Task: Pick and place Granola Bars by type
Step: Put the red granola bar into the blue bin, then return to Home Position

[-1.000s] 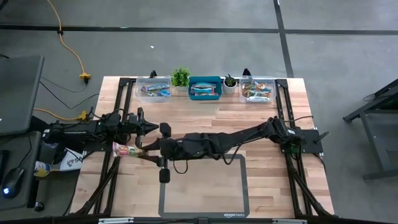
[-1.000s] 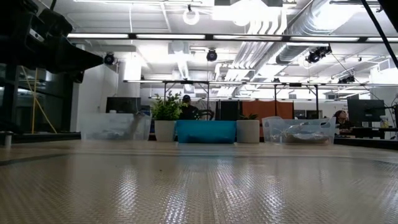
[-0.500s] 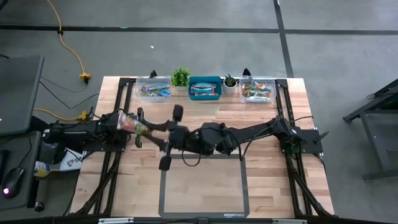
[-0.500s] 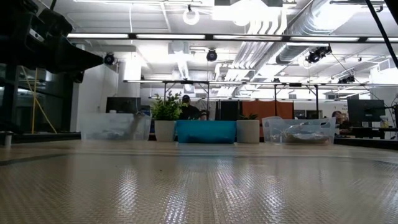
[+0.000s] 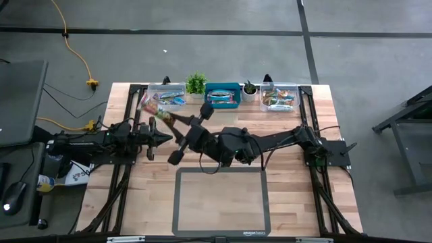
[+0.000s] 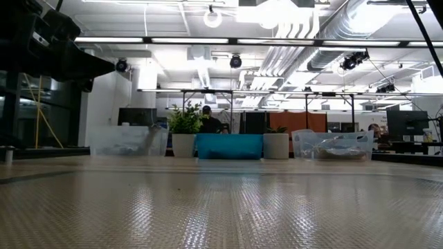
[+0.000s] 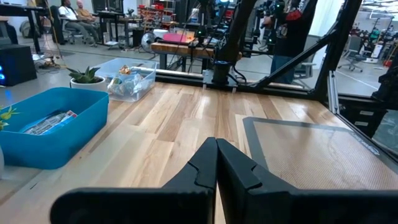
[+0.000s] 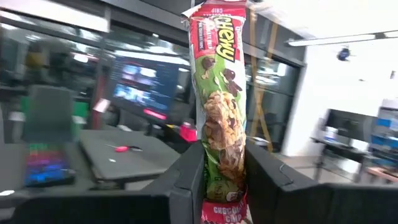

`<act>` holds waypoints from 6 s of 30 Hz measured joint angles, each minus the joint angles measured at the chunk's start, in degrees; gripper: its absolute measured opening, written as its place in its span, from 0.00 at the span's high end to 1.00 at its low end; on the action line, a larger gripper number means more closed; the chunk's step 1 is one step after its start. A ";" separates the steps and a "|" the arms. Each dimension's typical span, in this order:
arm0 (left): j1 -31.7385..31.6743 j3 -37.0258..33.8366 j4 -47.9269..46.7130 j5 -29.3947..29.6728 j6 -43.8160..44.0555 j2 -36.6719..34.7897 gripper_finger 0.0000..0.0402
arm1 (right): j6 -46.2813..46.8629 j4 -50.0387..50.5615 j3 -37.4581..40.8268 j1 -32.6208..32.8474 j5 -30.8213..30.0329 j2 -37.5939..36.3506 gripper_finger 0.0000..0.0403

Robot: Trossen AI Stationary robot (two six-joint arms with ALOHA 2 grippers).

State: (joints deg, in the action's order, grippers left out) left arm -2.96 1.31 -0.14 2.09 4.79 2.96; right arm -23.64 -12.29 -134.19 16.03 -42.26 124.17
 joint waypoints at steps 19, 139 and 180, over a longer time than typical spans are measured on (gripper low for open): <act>-0.02 0.01 0.00 0.00 -0.01 0.00 1.00 | 1.00 24.32 0.00 -6.89 -13.56 -10.42 0.82; -0.02 -0.01 0.00 -0.02 -0.01 0.00 1.00 | -17.79 75.99 11.30 -56.49 49.92 8.08 0.44; -0.02 -0.01 0.00 0.00 -0.01 0.00 1.00 | 22.60 83.39 11.26 -34.61 65.21 -33.48 0.96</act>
State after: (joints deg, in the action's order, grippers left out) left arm -2.98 1.30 -0.14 2.09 4.78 2.96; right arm -1.04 71.09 -122.93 -18.58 22.96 90.69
